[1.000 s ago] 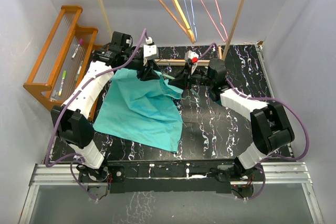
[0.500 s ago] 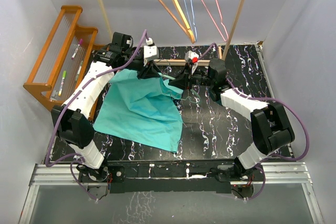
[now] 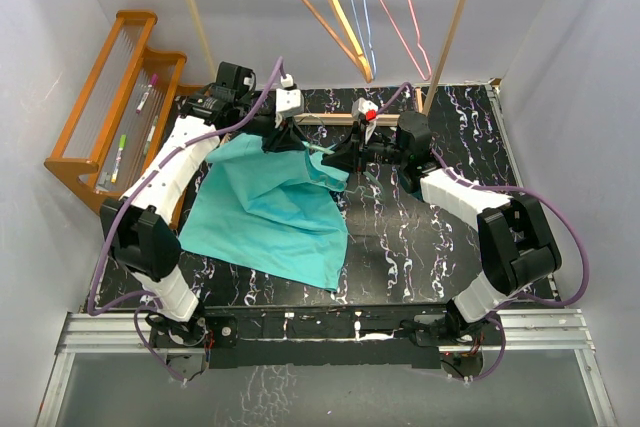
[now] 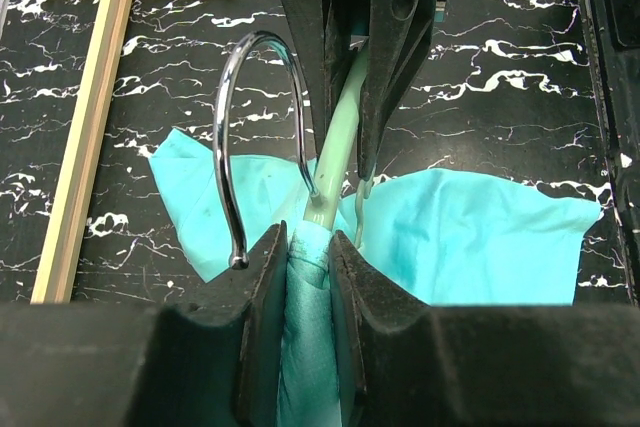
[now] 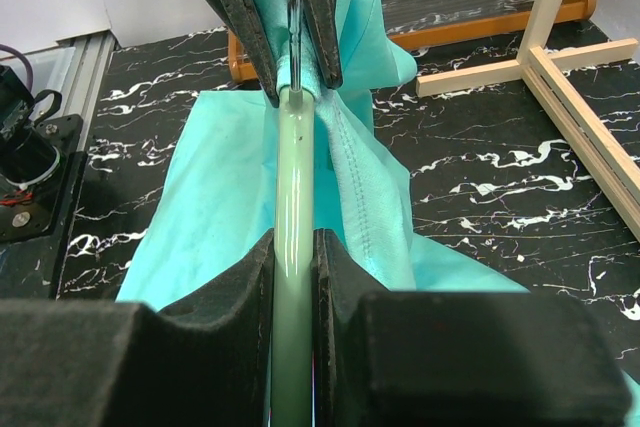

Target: Place the t-shirt on the hanger

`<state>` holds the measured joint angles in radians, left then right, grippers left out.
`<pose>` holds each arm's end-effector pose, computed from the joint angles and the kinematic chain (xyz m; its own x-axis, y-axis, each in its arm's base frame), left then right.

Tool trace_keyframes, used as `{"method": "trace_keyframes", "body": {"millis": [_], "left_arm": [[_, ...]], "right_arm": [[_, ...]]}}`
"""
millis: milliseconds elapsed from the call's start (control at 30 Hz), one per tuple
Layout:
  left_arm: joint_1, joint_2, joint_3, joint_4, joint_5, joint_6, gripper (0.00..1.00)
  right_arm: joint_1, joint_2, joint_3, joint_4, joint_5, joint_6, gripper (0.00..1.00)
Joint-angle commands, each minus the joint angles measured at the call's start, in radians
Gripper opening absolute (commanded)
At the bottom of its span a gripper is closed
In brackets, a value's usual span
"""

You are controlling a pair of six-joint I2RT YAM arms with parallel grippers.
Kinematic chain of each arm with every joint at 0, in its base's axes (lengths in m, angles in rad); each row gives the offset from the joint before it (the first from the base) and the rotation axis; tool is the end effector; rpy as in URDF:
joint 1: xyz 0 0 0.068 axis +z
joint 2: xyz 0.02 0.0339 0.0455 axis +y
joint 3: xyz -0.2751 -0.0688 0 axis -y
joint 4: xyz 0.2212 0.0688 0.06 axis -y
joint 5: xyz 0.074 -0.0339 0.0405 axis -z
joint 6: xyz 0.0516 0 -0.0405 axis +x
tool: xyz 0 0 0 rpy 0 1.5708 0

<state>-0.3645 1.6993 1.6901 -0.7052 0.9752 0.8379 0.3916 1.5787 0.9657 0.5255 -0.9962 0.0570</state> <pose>0.3162 -0.1664 0.3768 0.1734 0.3801 -0.9085 0.9797 0.0279 0.1987 0.2971 0.1695 0.3015 -0.1365 -0.0229 -0.9904 -0.9741 0.1848 0.1300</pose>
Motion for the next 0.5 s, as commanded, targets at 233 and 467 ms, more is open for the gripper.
{"method": "trace_keyframes", "body": {"millis": [233, 467], "left_arm": [[-0.056, 0.032, 0.047, -0.074, 0.036, 0.015, 0.08], [-0.057, 0.055, 0.096, -0.186, 0.054, 0.091, 0.00]], "right_arm": [[0.019, -0.034, 0.071, 0.087, -0.009, -0.014, 0.08], [0.021, -0.027, 0.077, 0.076, 0.005, -0.020, 0.08]]}}
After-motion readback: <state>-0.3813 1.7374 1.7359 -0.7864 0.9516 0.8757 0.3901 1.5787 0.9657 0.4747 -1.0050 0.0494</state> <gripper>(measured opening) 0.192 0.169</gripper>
